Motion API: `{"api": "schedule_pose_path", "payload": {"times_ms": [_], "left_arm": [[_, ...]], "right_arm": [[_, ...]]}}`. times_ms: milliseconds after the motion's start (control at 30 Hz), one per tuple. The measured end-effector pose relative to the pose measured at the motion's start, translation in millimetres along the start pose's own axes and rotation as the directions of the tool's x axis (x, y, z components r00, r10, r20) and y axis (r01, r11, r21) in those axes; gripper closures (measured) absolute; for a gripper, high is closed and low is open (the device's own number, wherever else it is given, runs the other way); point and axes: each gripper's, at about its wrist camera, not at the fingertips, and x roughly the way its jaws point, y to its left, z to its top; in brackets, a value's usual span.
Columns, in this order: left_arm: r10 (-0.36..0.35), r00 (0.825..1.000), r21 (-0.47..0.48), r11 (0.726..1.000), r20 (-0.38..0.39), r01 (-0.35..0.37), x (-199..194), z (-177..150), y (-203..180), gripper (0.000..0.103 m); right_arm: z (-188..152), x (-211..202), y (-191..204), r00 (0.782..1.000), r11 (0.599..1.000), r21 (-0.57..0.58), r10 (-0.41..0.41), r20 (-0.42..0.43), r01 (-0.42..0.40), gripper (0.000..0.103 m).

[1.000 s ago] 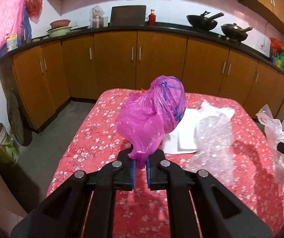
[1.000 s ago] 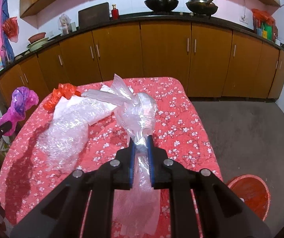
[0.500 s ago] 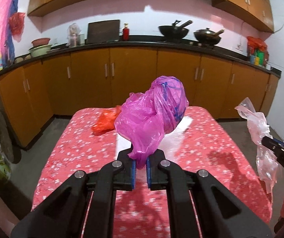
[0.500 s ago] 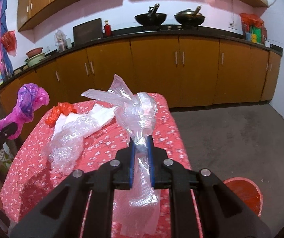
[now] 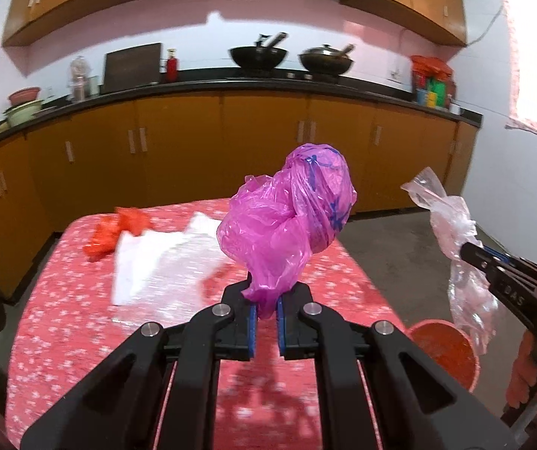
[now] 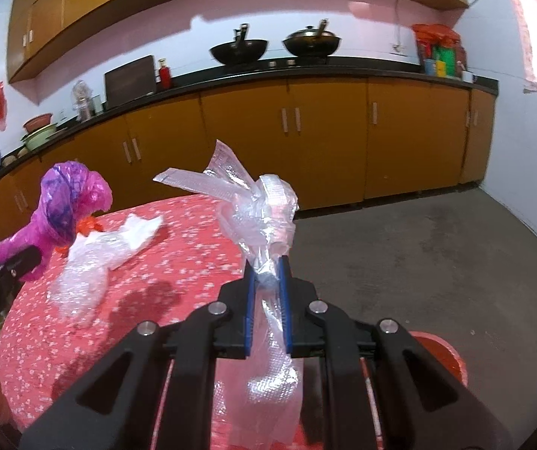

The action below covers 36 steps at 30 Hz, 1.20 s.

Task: Collect trash
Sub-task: 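Carry the clear bag and pink bag over the orange basket with both grippers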

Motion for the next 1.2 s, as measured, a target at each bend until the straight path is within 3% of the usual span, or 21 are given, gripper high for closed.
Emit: {"api": "schedule_pose_path", "payload": {"times_ms": [600,1200], "left_arm": [[-0.165,0.981,0.079,0.982,-0.101,0.173,24,-27,-107,0.095],[-0.240,0.949,0.130,0.954,-0.205,0.269,45,-57,-176,0.095]], "right_arm": [[-31,-4,-112,0.987,0.982,0.103,-0.158,-0.030,0.160,0.090],[-68,7,-181,0.967,0.953,0.173,-0.233,-0.099,0.247,0.090]]}}
